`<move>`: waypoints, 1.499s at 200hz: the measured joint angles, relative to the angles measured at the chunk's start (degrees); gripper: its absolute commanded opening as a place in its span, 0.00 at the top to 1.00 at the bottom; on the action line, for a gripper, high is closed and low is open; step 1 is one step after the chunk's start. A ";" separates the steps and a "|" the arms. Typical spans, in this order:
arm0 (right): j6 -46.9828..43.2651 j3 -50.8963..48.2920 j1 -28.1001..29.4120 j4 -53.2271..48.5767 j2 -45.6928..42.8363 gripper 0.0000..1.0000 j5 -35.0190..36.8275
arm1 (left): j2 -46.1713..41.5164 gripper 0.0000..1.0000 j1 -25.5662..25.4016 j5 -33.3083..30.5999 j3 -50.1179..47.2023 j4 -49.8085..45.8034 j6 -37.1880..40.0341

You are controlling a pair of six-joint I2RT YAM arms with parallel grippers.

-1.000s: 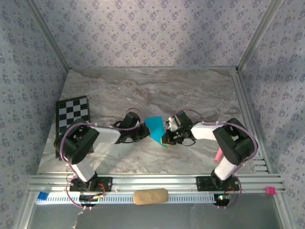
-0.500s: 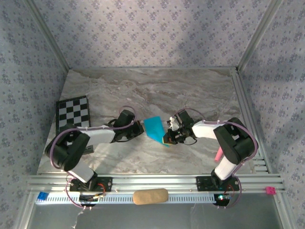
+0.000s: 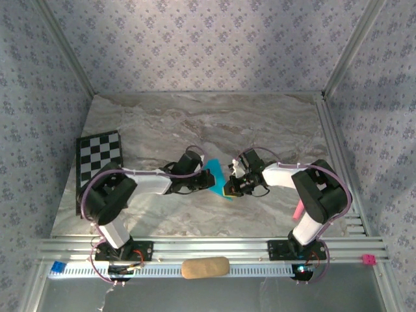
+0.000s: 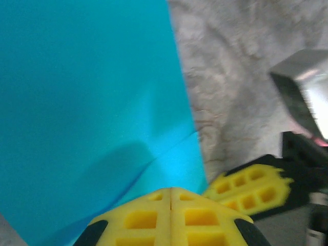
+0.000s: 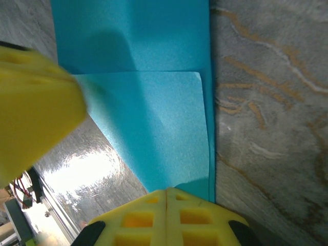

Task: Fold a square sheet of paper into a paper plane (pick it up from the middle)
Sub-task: Third fold the triangle at the center of the table.

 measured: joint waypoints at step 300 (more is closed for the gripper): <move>-1.09 -8.09 -2.08 1.79 -7.02 0.97 -1.20 | 1.79 0.98 0.35 -1.29 0.00 -0.46 -0.11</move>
